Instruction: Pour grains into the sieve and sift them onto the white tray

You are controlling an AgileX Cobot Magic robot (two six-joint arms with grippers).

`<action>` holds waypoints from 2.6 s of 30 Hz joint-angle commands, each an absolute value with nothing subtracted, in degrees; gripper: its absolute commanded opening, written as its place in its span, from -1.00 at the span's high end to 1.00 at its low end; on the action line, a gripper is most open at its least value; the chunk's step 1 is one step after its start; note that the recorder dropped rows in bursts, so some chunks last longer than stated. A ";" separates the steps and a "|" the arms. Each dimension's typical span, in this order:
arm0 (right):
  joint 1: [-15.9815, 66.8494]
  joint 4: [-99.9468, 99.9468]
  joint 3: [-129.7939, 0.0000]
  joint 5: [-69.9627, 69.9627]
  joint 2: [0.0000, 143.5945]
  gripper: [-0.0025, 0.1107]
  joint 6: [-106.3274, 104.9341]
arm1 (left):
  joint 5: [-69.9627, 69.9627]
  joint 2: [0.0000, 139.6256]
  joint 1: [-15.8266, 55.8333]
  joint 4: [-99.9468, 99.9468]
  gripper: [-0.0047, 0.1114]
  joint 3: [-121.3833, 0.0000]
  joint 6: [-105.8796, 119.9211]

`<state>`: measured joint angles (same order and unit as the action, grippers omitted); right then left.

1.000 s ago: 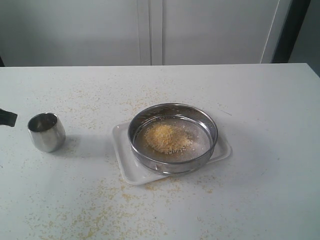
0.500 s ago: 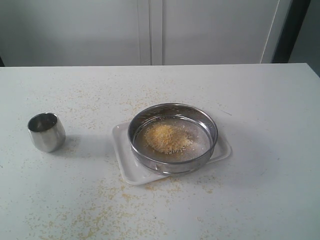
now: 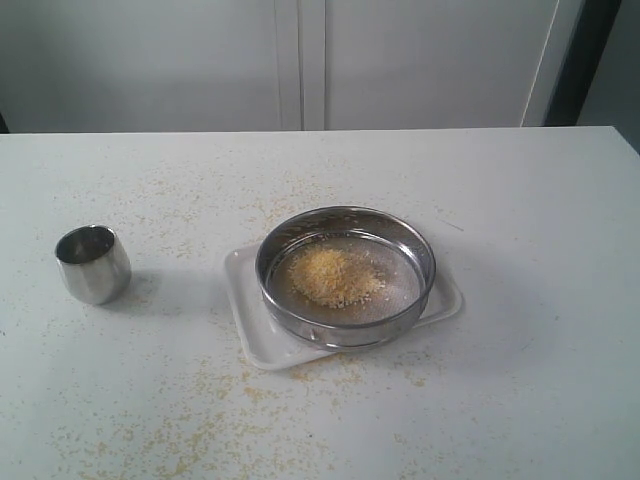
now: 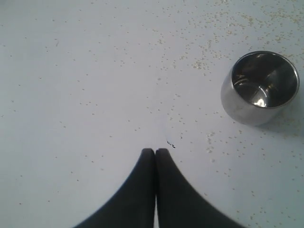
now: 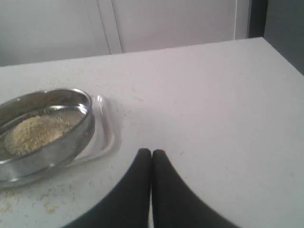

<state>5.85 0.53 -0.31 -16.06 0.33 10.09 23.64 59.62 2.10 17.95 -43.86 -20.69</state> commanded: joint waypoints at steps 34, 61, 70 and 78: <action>5.60 9.33 -18.46 22.70 23.20 0.96 27.18 | 23.68 59.24 1.88 18.38 0.91 -43.42 -20.74; 8.72 22.58 -49.34 -11.45 63.83 0.96 19.83 | 23.68 59.24 1.88 18.38 0.91 -43.42 -20.74; 12.08 11.91 -61.91 -35.86 75.30 0.96 0.00 | 23.68 59.24 1.88 18.38 0.91 -43.42 -20.74; 12.45 -8.36 -70.65 -48.54 84.49 0.96 -15.97 | 23.68 59.24 1.88 18.38 0.91 -43.42 -20.74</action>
